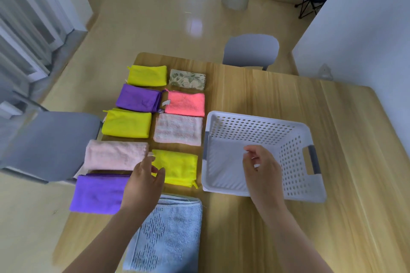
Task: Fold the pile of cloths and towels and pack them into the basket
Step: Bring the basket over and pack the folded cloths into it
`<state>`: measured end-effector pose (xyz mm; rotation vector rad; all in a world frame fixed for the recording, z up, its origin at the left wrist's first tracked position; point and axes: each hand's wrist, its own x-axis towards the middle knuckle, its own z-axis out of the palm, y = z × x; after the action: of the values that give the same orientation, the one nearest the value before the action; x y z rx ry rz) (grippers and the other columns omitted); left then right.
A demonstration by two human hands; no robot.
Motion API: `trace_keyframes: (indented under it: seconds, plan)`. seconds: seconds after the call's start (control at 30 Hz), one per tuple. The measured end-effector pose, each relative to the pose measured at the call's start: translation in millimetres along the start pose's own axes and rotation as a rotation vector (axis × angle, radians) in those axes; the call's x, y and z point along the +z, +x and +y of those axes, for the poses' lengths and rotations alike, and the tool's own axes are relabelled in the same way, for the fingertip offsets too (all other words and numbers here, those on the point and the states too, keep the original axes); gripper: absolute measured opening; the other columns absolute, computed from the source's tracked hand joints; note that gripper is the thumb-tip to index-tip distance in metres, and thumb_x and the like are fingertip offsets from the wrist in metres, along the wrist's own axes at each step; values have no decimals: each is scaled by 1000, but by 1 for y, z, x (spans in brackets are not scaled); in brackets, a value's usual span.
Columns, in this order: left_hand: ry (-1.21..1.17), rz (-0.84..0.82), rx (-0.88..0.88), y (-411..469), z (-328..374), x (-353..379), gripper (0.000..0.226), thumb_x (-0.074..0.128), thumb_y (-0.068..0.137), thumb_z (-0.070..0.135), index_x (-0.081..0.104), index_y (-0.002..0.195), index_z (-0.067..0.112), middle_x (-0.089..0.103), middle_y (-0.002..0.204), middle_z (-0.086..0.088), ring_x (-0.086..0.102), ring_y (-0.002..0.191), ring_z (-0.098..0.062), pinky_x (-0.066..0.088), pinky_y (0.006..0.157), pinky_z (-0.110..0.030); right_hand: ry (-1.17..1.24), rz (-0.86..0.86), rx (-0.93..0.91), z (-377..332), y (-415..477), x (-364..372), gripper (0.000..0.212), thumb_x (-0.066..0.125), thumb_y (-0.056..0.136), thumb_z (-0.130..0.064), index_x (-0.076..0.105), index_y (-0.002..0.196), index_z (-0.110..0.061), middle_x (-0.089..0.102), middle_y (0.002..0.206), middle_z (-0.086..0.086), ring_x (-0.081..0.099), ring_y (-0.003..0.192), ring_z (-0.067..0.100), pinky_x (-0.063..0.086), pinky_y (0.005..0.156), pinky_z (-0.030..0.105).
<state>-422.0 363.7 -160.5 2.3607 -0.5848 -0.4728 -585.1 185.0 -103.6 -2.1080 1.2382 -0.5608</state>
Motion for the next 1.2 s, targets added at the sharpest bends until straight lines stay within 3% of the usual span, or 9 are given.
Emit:
trace_keyframes:
  seconds: [0.2,0.33,0.43,0.5,0.6,0.83,0.97,1.1,1.2]
  plan:
    - [26,-57,-16,-13,-53,-26,11,55,88,21,52,95,12,58,86,-5,54,78,-26,44,65,-35,21,-6,-90,-21,-53,37,13,58,91,-8,65,94,-17,61,81,-11,58,73,0,44,66,9]
    - [36,-128,-67,-15,-75,-31,22,57,88,21,53,108,12,60,94,-4,59,82,-25,47,71,-36,64,-59,-104,-31,-81,50,12,60,90,-9,65,90,-19,60,79,-18,59,76,-1,40,66,2]
    - [44,-185,-76,-20,-88,-34,29,56,89,24,52,116,12,59,98,-3,59,85,-23,47,73,-34,10,-281,-70,-26,-98,69,9,58,92,-20,65,97,-20,64,87,-12,60,81,4,51,73,18]
    - [55,-212,-73,-22,-98,-36,32,56,90,25,52,119,10,58,99,-3,58,87,-22,44,73,-32,-55,-440,-41,-19,-105,85,18,58,91,-28,64,107,-19,65,99,-9,59,93,4,51,83,29]
    - [63,-235,-76,-26,-110,-36,34,56,91,25,51,122,11,59,101,-3,58,88,-21,44,75,-31,-161,-613,-36,-13,-108,109,37,57,92,-32,56,126,-18,58,123,-7,52,115,7,41,99,24]
    - [87,-268,-101,-26,-125,-30,28,56,91,27,52,116,14,59,102,-2,58,88,-22,45,76,-32,-409,-819,-145,-5,-90,149,66,61,90,-34,32,144,-12,36,147,3,33,136,20,30,111,37]
    - [98,-283,-96,-26,-131,-27,25,54,92,23,53,114,13,60,103,-3,58,87,-22,46,77,-33,-506,-884,-129,5,-83,167,83,69,80,-44,29,145,-13,36,144,5,38,130,26,36,106,42]
    - [91,-276,-91,-26,-132,-26,24,54,92,23,53,113,12,60,103,-3,58,88,-22,47,78,-33,-594,-874,-163,10,-84,176,86,72,77,-46,29,144,-15,40,137,6,41,126,26,35,103,42]
    - [90,-271,-93,-25,-133,-25,25,54,92,23,53,114,12,60,102,-2,59,88,-21,47,78,-33,-586,-899,-84,13,-85,179,83,74,74,-44,32,139,-15,46,133,4,45,123,26,32,102,44]
